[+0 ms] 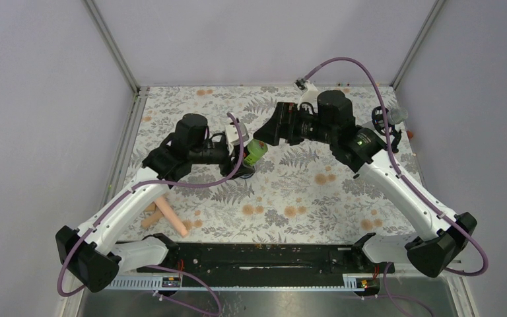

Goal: Sort the pills into containers

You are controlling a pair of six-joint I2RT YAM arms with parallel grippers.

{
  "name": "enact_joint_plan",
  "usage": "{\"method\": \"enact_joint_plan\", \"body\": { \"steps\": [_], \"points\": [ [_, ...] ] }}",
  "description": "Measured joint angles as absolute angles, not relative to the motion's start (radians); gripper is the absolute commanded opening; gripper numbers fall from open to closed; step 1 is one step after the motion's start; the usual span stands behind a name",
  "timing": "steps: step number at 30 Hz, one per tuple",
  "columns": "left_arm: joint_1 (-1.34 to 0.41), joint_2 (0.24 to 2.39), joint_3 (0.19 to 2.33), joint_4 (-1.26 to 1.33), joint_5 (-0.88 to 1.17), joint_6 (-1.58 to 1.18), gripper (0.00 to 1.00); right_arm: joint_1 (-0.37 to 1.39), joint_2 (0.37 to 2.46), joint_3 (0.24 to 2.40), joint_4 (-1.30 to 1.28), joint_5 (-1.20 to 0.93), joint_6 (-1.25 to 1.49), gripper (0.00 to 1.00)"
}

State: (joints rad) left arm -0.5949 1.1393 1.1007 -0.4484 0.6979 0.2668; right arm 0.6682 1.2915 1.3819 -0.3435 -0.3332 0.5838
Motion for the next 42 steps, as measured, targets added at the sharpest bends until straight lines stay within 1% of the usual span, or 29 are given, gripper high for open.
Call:
{"method": "enact_joint_plan", "body": {
  "steps": [4, 9, 10, 12, 13, 14, 15, 20, 22, 24, 25, 26, 30, 33, 36, 40, 42],
  "points": [
    [-0.595, 1.138, 1.101, -0.458, 0.718, 0.270, 0.00, 0.632, 1.269, 1.332, -0.269, -0.471, 0.514, 0.99],
    [-0.595, 1.139, 1.101, -0.463, 0.773, 0.271, 0.00, 0.634, 1.264, 1.312, -0.263, -0.643, 0.414, 0.99],
    [-0.595, 1.140, 1.101, -0.462, 0.783, 0.270, 0.00, 0.634, 1.266, 1.312, -0.265, -0.668, 0.395, 0.98],
    [-0.595, 1.142, 1.101, -0.462, 0.795, 0.270, 0.01, 0.636, 1.269, 1.311, -0.270, -0.677, 0.374, 0.92],
    [-0.595, 1.143, 1.101, -0.461, 0.801, 0.266, 0.03, 0.639, 1.272, 1.311, -0.273, -0.675, 0.363, 0.89],
    [-0.596, 1.145, 1.101, -0.460, 0.806, 0.263, 0.10, 0.641, 1.276, 1.311, -0.276, -0.670, 0.356, 0.85],
    [-0.596, 1.147, 1.101, -0.458, 0.808, 0.261, 0.15, 0.644, 1.281, 1.311, -0.279, -0.664, 0.351, 0.77],
    [-0.595, 1.151, 1.098, -0.450, 0.796, 0.233, 0.36, 0.683, 1.326, 1.325, -0.298, -0.638, 0.336, 0.46],
    [-0.591, 1.152, 1.089, -0.449, 0.788, 0.213, 0.47, 0.694, 1.345, 1.346, -0.321, -0.614, 0.328, 0.37],
    [-0.591, 1.152, 1.078, -0.429, 0.778, 0.199, 0.66, 0.696, 1.352, 1.355, -0.332, -0.600, 0.322, 0.31],
    [-0.591, 1.152, 1.071, -0.415, 0.775, 0.192, 0.91, 0.698, 1.353, 1.357, -0.336, -0.587, 0.321, 0.29],
    [-0.591, 1.151, 1.063, -0.389, 0.768, 0.179, 0.98, 0.701, 1.353, 1.359, -0.345, -0.559, 0.320, 0.29],
    [-0.597, 1.118, 1.019, -0.285, 0.690, 0.132, 0.99, 0.704, 1.353, 1.359, -0.430, -0.395, 0.308, 0.29],
    [-0.597, 1.084, 0.983, -0.221, 0.579, 0.090, 0.99, 0.688, 1.353, 1.351, -0.468, -0.255, 0.306, 0.29],
    [-0.600, 1.069, 0.943, -0.154, 0.355, 0.002, 0.99, 0.654, 1.346, 1.300, -0.467, -0.106, 0.307, 0.31],
    [-0.580, 1.069, 0.878, -0.112, 0.004, -0.150, 0.99, 0.608, 1.350, 1.144, -0.435, 0.111, 0.305, 0.31],
    [-0.562, 1.072, 0.866, -0.135, -0.104, -0.218, 0.99, 0.599, 1.367, 1.065, -0.422, 0.202, 0.302, 0.31]
  ]
}}
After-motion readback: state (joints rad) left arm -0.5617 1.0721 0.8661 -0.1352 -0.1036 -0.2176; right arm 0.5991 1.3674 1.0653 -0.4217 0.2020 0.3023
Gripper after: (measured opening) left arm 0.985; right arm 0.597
